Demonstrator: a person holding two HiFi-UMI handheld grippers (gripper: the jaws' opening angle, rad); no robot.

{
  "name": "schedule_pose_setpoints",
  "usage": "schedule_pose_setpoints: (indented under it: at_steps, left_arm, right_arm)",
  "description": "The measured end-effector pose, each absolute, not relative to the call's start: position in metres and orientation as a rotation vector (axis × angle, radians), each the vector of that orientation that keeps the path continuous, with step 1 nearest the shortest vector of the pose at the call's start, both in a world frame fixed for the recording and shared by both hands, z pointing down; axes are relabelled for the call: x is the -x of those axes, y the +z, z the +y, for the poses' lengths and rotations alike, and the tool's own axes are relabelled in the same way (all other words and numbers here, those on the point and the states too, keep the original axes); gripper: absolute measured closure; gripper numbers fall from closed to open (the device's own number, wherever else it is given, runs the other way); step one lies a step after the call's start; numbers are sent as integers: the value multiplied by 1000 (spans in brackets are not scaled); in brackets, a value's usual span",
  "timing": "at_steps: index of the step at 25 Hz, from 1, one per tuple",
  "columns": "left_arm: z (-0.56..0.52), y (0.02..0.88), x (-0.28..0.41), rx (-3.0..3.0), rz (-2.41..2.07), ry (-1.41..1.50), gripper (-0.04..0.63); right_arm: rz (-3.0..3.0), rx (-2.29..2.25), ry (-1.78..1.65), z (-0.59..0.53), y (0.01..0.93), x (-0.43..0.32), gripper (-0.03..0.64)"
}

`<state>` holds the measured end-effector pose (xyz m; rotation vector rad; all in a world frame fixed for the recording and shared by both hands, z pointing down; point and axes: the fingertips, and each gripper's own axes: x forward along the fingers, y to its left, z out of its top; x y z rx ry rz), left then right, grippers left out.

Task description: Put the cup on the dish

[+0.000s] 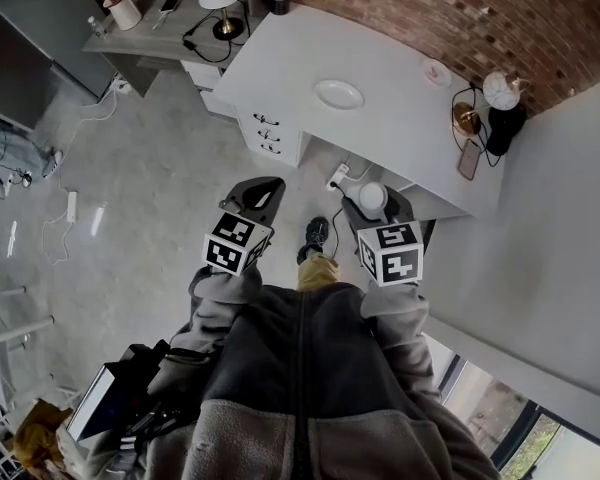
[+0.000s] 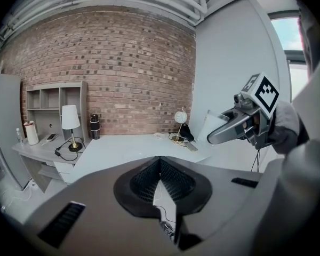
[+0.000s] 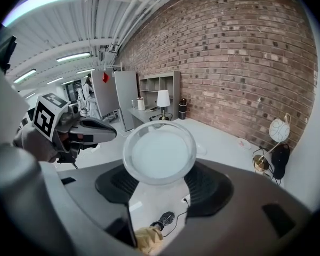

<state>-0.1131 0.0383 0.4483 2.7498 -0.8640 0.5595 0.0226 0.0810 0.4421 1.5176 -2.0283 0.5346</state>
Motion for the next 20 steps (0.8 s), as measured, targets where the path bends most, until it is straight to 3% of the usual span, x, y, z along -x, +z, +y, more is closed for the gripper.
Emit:
schedule_pose_setpoints:
  at_steps: [20]
  left_arm:
    - [-130,451,-41,-2777,-782,582,591]
  right_arm:
    - [-2040,-1481,529,-77,452,-140,359]
